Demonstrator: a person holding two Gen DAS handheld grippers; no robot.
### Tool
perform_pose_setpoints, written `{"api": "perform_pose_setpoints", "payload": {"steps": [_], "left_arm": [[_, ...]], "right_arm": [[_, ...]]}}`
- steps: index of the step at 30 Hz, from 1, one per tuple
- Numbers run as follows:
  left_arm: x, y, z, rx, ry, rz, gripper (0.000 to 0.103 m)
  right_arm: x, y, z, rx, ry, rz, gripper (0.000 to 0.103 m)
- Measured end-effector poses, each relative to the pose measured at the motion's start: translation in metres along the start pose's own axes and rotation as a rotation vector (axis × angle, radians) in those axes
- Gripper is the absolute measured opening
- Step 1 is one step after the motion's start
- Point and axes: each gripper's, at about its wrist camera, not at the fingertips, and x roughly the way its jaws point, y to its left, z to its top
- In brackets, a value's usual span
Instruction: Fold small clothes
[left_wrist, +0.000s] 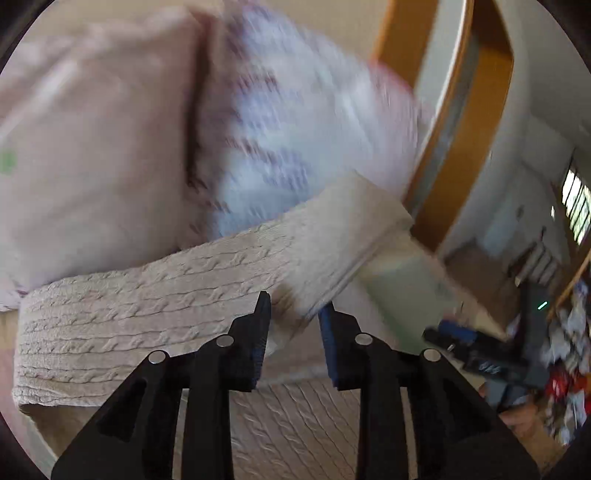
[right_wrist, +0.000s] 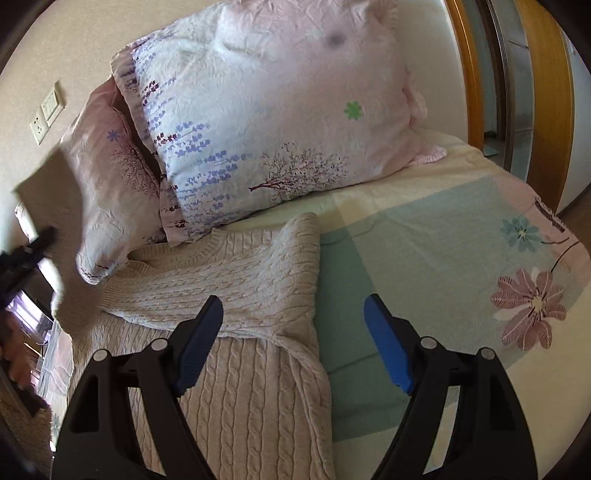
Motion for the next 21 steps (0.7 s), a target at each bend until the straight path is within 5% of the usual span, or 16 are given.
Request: {"api": "perform_pose_setpoints", "payload": {"steps": [2, 6, 8, 13, 18, 21], "left_arm": [[0.031, -0.005, -0.019, -0.004, 0.122, 0.008, 0.027], [-0.039, 0.036, -0.059, -0.091, 0.039, -0.038, 0.034], [-0.089, 0.062, -0.082, -0.135, -0.015, 0.049, 0.051], [-0.168, 0.126, -0.166, -0.268, 0.046, 0.235, 0.052], [-0.185, 0.139, -0.233, -0.408, 0.132, 0.159, 0.05], [-0.187, 0.129, -0.252, -0.461, 0.096, 0.09, 0.047]], "right_arm": [[-0.011, -0.007, -0.006, -0.009, 0.016, 0.016, 0.079], [-0.034, -0.031, -0.026, -0.032, 0.094, 0.096, 0.078], [-0.038, -0.044, -0.04, 0.007, 0.16, 0.174, 0.071], [-0.045, -0.059, -0.086, 0.089, 0.285, 0.26, 0.044], [-0.063, -0.051, -0.117, 0.087, 0.307, 0.289, 0.036], [-0.066, -0.039, -0.132, 0.082, 0.359, 0.356, 0.025]]}}
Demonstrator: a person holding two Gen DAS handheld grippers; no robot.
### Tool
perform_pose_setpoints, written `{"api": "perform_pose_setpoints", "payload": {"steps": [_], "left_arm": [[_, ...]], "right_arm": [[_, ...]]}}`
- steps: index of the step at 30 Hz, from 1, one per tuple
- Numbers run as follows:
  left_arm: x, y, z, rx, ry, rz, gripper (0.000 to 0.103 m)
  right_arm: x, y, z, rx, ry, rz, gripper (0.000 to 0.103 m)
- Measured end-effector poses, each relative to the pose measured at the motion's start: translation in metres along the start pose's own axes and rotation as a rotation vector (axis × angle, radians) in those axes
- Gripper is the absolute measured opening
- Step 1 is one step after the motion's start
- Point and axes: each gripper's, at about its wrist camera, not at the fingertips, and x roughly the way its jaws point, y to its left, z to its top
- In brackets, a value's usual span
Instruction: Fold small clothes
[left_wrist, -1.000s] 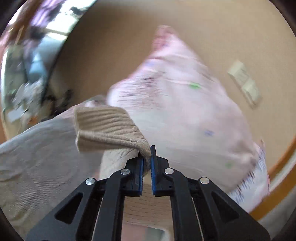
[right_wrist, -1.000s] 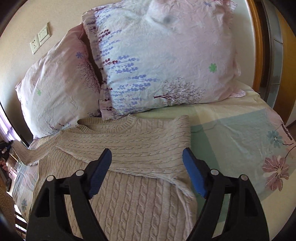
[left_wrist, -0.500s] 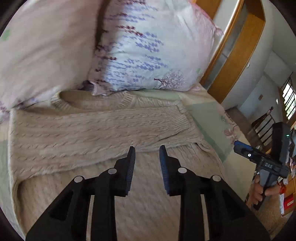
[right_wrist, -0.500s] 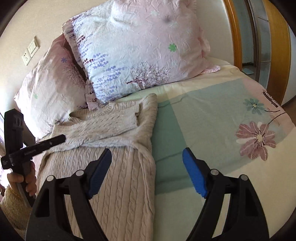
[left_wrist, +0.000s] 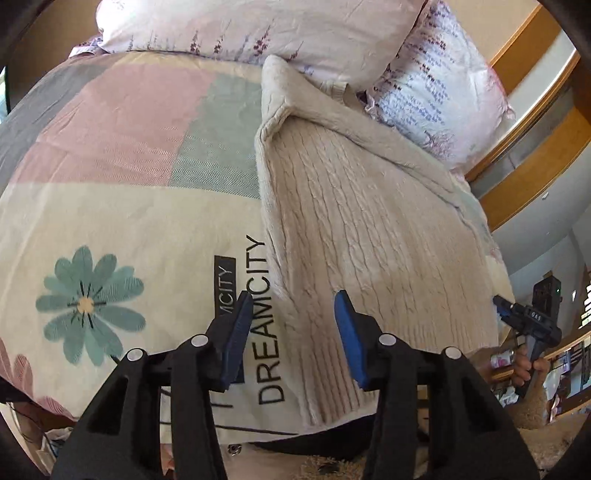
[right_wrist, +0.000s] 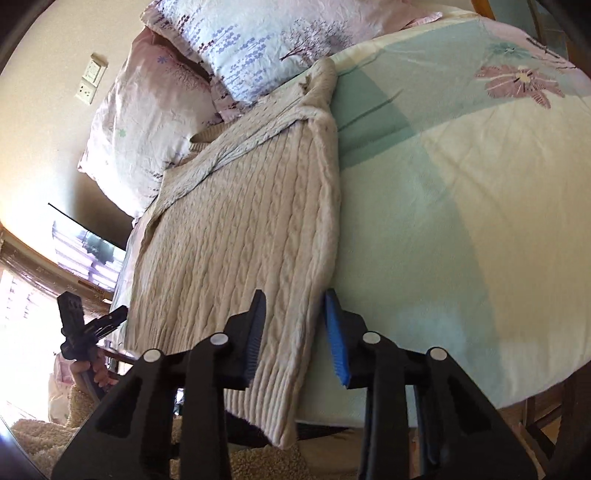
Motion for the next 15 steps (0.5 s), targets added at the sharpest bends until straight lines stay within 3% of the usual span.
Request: {"api": "perform_pose_setpoints", "payload": {"steps": [1, 4, 8, 12, 15], "left_arm": [[-0.003, -0.002, -0.006, -0.017, -0.004, -0.033, 0.046], [-0.001, -0.004, -0.023, -0.084, 0.041, -0.148, 0.026], [0.002, -0.01, -0.025, -0.102, 0.026, -0.183, 0.009], [-0.003, -0.02, 0.015, -0.057, -0.049, -0.198, 0.007], [-0.009, -0.032, 0.08, -0.001, -0.171, -0.173, 0.006]], "right_arm": [[0.003, 0.005, -0.007, -0.011, 0.016, 0.02, 0.023], [0.009, 0.016, -0.021, -0.03, 0.056, 0.087, 0.008], [0.0, 0.031, -0.013, -0.051, -0.021, 0.151, 0.007], [-0.018, 0.053, 0.031, -0.101, -0.164, 0.194, 0.007], [-0.022, 0.068, 0.089, -0.107, -0.297, 0.219, 0.007]]}}
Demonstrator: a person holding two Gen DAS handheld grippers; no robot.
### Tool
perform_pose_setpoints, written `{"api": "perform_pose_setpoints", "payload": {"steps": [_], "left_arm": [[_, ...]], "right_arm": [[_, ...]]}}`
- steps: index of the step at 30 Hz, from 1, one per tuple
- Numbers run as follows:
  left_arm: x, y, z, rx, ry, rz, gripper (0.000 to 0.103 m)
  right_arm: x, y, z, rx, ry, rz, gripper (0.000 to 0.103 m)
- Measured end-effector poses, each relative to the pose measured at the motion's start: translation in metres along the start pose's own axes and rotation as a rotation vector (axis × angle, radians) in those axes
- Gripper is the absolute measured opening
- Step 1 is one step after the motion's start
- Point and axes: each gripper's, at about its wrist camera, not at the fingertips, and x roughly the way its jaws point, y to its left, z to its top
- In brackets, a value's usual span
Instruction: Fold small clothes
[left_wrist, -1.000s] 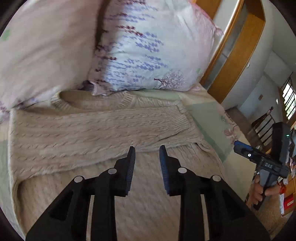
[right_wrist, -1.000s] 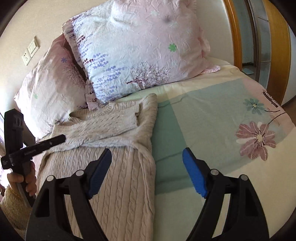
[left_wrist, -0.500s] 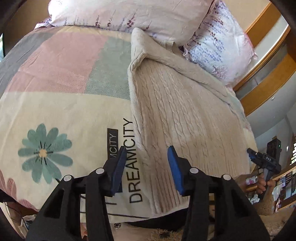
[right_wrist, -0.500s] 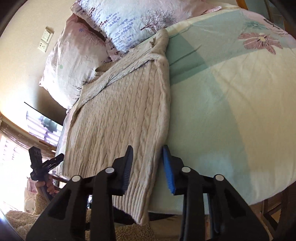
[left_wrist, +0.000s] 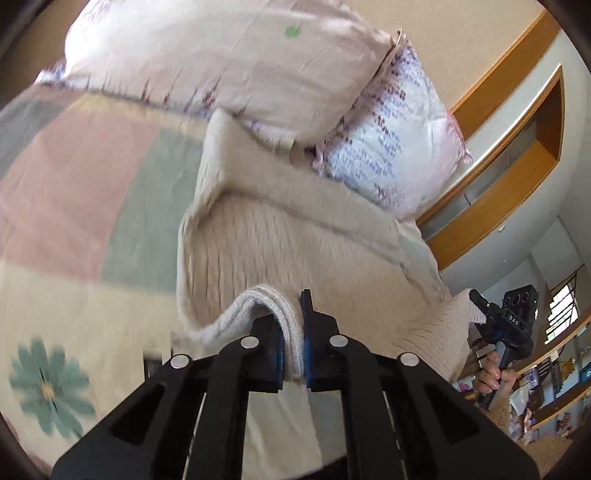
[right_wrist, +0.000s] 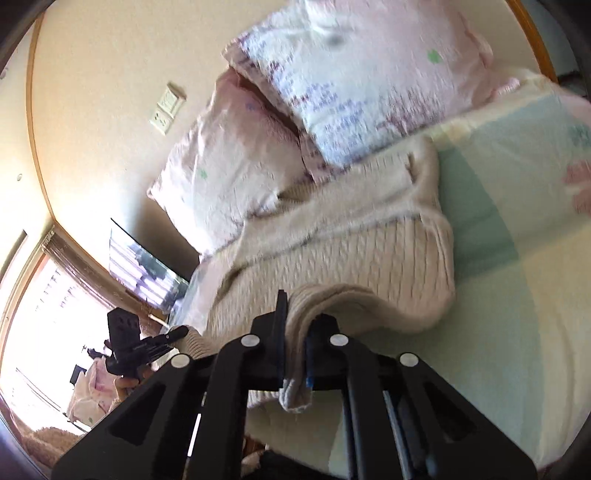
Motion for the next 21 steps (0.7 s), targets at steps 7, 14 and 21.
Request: {"api": "perform_pose_setpoints", "payload": {"steps": [7, 14, 21], "left_arm": [[0.104, 0.003, 0.141, 0.019, -0.147, 0.261, 0.027], [0.089, 0.056, 0.132, -0.102, -0.122, 0.24, 0.081], [0.128, 0.091, 0.109, -0.232, 0.103, 0.106, 0.053]], "right_arm": [[0.11, -0.047, 0.11, 0.157, -0.176, -0.244, 0.02], [0.114, -0.075, 0.092, 0.062, -0.194, -0.36, 0.076], [0.122, -0.079, 0.092, 0.064, -0.147, -0.324, 0.076]]}}
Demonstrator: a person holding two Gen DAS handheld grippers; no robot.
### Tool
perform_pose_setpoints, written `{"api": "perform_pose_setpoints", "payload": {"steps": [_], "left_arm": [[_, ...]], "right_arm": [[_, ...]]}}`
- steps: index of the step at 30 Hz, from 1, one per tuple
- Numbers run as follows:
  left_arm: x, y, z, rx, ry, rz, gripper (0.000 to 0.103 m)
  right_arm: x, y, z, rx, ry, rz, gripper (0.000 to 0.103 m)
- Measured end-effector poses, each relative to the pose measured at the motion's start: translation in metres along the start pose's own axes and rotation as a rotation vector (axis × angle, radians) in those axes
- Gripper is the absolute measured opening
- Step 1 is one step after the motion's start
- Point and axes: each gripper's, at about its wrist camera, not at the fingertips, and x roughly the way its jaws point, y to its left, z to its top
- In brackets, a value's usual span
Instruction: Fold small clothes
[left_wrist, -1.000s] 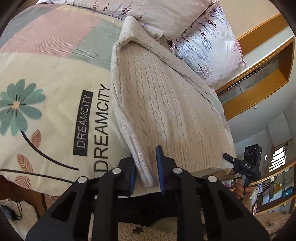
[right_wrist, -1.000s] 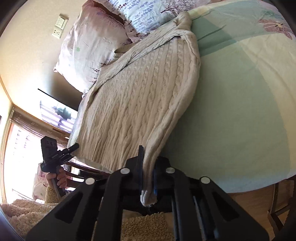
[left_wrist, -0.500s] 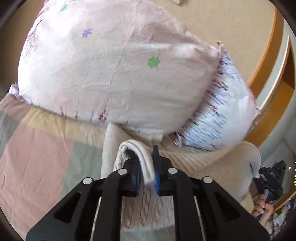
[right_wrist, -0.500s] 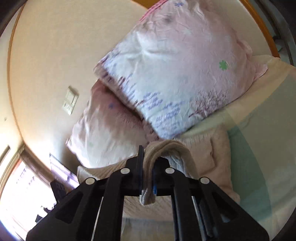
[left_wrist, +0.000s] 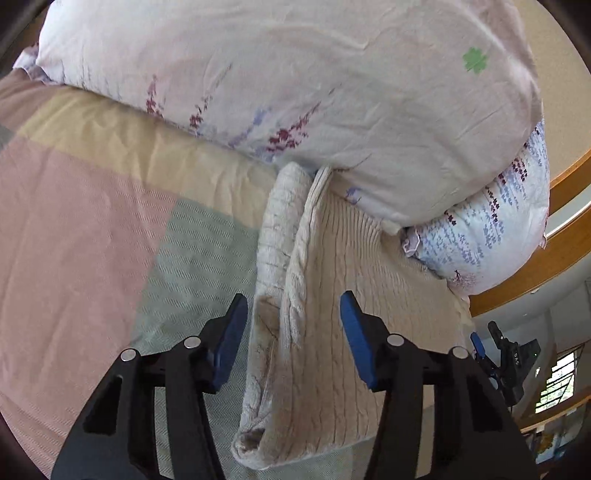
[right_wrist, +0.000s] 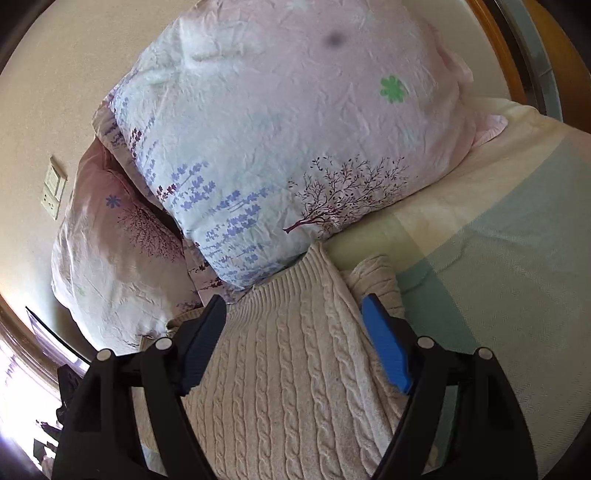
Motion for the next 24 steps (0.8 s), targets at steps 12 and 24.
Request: {"api": "perform_pose_setpoints", "payload": {"steps": [12, 24], "left_arm": [[-0.004, -0.064, -0.008, -0.069, -0.071, -0.266, 0.013], [0.166, -0.293, -0.06, -0.063, 0.361, -0.793, 0.022]], "right_arm": [[-0.021, -0.005, 0.014, 0.03, -0.033, 0.071, 0.076], [-0.041, -0.078, 0.047, 0.131, -0.074, -0.074, 0.076]]}}
